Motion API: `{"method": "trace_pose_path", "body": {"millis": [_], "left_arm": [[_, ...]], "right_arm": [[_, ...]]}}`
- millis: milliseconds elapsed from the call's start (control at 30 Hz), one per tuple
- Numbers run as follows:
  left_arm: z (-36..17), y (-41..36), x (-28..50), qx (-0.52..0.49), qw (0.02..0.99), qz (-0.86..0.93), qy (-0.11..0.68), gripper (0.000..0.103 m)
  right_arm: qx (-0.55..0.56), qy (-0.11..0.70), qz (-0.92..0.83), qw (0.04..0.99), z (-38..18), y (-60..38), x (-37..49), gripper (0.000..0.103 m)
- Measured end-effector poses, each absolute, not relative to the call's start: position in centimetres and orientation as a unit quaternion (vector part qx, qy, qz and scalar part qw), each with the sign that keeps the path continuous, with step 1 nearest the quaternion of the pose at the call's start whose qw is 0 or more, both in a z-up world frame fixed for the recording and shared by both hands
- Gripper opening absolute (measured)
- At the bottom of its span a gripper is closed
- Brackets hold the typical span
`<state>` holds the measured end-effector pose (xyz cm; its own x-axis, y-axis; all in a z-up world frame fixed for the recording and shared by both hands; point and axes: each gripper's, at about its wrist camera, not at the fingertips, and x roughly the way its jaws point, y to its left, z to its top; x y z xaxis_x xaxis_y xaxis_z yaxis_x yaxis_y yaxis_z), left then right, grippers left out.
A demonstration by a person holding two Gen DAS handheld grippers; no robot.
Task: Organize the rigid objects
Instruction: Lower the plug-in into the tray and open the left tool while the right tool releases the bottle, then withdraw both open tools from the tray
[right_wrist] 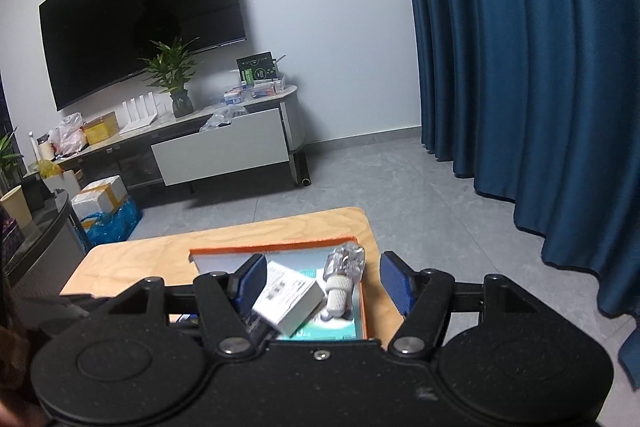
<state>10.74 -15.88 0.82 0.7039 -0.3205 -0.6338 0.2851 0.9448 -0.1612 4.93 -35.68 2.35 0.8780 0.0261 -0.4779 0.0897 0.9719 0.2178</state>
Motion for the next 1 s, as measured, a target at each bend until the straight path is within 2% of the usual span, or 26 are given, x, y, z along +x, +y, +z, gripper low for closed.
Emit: {"method": "trace_pose_path", "body": {"millis": [233,1000], "left_arm": [[1.9,-14.6,7.1,-0.015,0.929,-0.118,0.351,0.103],[0.4,-13.5,-0.1,-0.005,0.928,-0.079,0.365,0.103]], "right_arm": [[0.108,0.249,-0.011,0.962,2.6,-34.7,1.5,0.078],[0.092,0.276,-0.004,0.957,1.1,-32.6,-5.5,0.080]]}}
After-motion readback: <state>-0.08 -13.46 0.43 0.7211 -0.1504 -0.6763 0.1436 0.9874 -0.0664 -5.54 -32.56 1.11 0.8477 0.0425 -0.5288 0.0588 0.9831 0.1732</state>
